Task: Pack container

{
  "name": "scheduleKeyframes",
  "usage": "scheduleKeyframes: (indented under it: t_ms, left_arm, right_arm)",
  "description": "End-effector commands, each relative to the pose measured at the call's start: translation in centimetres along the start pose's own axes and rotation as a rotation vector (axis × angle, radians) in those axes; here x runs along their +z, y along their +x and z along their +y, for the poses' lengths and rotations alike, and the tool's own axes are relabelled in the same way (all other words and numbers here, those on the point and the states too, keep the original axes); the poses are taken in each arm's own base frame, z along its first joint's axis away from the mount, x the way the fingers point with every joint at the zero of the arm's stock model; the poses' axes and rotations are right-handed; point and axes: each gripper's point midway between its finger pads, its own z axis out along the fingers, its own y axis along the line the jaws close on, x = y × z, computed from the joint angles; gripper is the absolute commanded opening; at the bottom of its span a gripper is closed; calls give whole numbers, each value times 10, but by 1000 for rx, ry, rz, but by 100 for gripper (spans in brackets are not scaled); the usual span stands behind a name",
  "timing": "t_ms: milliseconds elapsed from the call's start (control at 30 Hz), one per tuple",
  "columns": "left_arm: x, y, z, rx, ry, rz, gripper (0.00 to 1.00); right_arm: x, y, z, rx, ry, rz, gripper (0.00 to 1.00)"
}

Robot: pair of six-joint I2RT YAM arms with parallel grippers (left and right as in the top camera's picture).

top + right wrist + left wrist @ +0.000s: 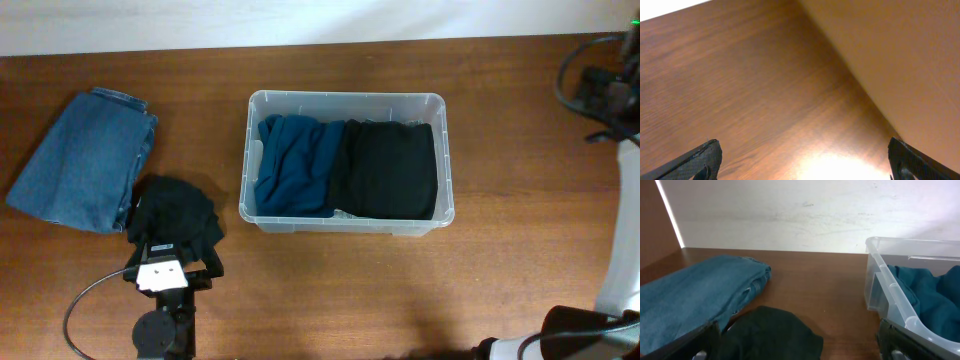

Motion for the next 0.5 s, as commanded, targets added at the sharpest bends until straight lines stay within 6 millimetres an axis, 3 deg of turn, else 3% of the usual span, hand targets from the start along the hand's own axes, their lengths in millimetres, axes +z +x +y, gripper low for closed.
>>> scheduleKeyframes:
  t_ms: [0, 200, 467]
  left_arm:
    - [0, 0, 0, 12, -1, -1, 99]
    - [0, 0, 0, 12, -1, -1, 99]
    - [0, 0, 0, 12, -1, -1, 99]
  right_arm:
    - [8, 2, -29, 66, 61, 17, 99]
    - [13, 5, -50, 101, 96, 31, 99]
    - [13, 5, -49, 101, 94, 31, 98]
